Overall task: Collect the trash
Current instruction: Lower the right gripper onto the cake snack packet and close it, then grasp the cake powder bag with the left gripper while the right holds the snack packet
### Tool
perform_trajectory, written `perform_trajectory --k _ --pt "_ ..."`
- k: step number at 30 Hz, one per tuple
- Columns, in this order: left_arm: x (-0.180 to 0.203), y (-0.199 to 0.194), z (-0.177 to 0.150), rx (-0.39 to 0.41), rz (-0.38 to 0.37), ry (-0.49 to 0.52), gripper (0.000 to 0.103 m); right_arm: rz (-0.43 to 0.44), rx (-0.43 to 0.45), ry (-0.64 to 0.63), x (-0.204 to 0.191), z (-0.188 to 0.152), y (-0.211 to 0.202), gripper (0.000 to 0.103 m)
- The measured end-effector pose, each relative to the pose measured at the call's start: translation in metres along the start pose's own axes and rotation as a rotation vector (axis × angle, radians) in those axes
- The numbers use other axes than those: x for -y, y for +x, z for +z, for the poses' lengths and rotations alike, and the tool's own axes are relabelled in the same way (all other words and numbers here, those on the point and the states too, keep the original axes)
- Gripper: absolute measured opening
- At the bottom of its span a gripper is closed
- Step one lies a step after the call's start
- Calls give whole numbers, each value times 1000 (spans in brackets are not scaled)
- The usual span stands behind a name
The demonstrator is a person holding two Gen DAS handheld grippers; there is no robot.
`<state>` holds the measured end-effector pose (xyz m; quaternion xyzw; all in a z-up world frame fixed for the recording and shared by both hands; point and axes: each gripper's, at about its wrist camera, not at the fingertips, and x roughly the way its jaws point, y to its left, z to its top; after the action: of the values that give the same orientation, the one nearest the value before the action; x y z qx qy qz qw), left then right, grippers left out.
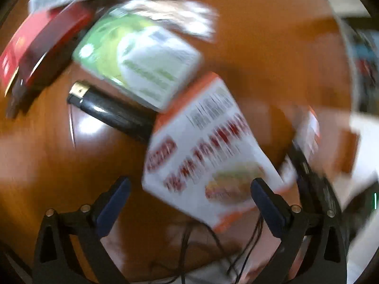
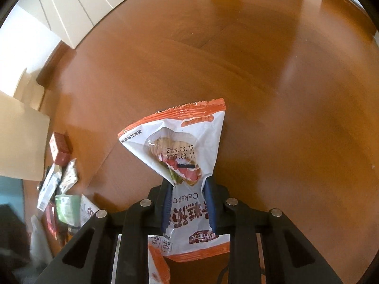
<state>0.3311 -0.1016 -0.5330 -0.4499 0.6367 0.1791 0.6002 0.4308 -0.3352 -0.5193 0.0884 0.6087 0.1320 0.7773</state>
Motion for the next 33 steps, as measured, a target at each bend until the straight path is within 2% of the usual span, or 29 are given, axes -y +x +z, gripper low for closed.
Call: perform_trajectory --k 1,3,5,9,11,12,14,15,16,17,21,23,24,26,27,28,31,33 --pt "5 -2 2 51 22 -11 103 9 2 3 3 -1 0 26" --pt "16 -1 6 84 50 7 103 19 5 7 -6 -5 1 26" --pt "20 0 7 89 77 5 103 25 5 7 -14 -2 0 26" --pt "34 5 2 90 176 47 102 29 8 16 -17 -1 6 26" --pt "39 5 0 101 212 53 95 38 9 28 -15 -2 7 26" --pt "43 4 -2 130 238 59 86 43 9 34 -13 -3 7 26" --pt "53 -3 -6 197 258 130 50 54 9 52 -9 -5 5 26" --pt "59 -5 -7 213 240 167 3 61 10 68 -6 -6 4 26" --pt "61 2 -5 155 185 188 1 65 10 78 -2 -6 3 26" --pt "60 5 -4 137 175 187 1 67 11 87 -2 -5 4 26" --pt "48 13 -4 114 100 204 1 74 20 107 6 -7 1 26" --pt "31 16 -3 95 92 158 2 91 21 127 10 -7 1 26" --pt "20 19 -4 78 100 120 10 100 21 136 12 -7 0 26" --pt "10 20 -2 64 120 67 48 112 18 152 16 -7 -1 26" --pt "12 20 0 77 115 56 91 116 18 156 17 -8 -1 26" --pt "13 17 0 95 102 53 103 122 16 157 18 -9 -1 27" --pt "16 7 -4 107 82 68 103 145 7 172 21 -13 -2 27" --pt "7 7 -6 112 105 45 103 159 4 177 23 -17 -3 27"
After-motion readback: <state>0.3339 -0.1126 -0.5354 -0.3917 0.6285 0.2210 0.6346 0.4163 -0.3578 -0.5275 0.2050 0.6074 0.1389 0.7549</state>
